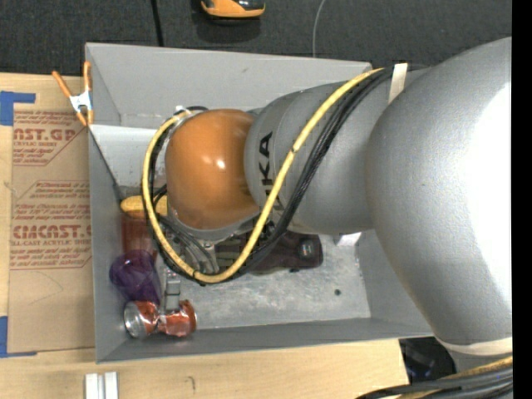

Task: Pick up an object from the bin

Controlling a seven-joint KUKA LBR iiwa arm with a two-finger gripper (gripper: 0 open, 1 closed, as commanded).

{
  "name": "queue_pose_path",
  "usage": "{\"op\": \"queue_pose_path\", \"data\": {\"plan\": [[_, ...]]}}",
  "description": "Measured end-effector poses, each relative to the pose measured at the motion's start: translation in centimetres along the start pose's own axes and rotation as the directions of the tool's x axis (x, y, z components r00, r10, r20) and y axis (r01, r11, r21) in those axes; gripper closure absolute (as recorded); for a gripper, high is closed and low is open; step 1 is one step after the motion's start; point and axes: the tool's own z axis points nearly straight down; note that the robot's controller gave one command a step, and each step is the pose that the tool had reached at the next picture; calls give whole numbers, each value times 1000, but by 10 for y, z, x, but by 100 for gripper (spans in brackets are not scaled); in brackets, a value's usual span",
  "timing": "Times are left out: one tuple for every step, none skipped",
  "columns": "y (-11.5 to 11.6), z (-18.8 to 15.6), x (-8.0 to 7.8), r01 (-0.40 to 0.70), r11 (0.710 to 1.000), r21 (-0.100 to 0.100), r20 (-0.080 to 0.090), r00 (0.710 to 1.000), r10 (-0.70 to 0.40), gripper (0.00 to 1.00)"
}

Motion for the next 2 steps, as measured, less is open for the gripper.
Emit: {"op": "queue_pose_path", "data": {"plan": [[-1,-5,-2,-2,1000,-2,7,1000,3,0],[6,53,-28,131,991,0,13,991,-131,0]]}}
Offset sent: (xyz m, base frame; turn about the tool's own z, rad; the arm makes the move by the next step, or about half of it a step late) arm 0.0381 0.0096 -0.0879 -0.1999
